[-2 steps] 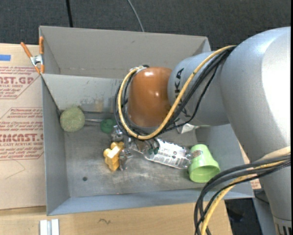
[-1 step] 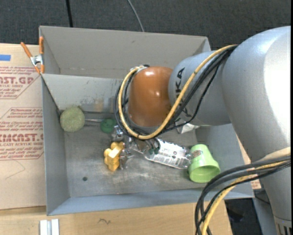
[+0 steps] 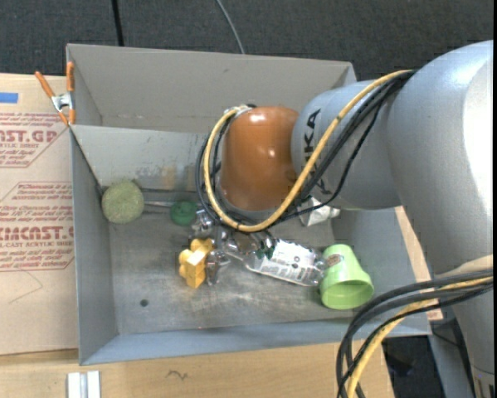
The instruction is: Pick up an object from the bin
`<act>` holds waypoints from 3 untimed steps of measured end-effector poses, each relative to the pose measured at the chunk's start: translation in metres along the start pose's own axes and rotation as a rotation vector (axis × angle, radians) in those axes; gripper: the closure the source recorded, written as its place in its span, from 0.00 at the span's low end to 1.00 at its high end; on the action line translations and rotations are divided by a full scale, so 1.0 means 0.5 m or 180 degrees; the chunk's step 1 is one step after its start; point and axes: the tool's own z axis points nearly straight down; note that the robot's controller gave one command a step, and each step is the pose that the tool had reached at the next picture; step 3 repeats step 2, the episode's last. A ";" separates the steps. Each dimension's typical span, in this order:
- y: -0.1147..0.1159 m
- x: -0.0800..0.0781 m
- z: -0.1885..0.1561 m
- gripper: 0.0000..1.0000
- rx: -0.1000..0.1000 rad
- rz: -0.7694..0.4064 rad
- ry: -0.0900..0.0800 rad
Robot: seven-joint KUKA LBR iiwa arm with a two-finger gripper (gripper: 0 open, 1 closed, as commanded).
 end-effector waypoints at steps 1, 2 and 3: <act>0.000 -0.001 -0.042 1.00 0.0003 0.0000 -0.0008; -0.001 -0.003 -0.077 1.00 0.0006 0.0000 -0.0021; -0.001 -0.003 -0.077 1.00 0.0006 0.0000 -0.0021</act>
Offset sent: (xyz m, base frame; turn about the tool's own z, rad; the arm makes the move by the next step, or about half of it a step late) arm 0.0000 -0.0001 0.0304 0.0000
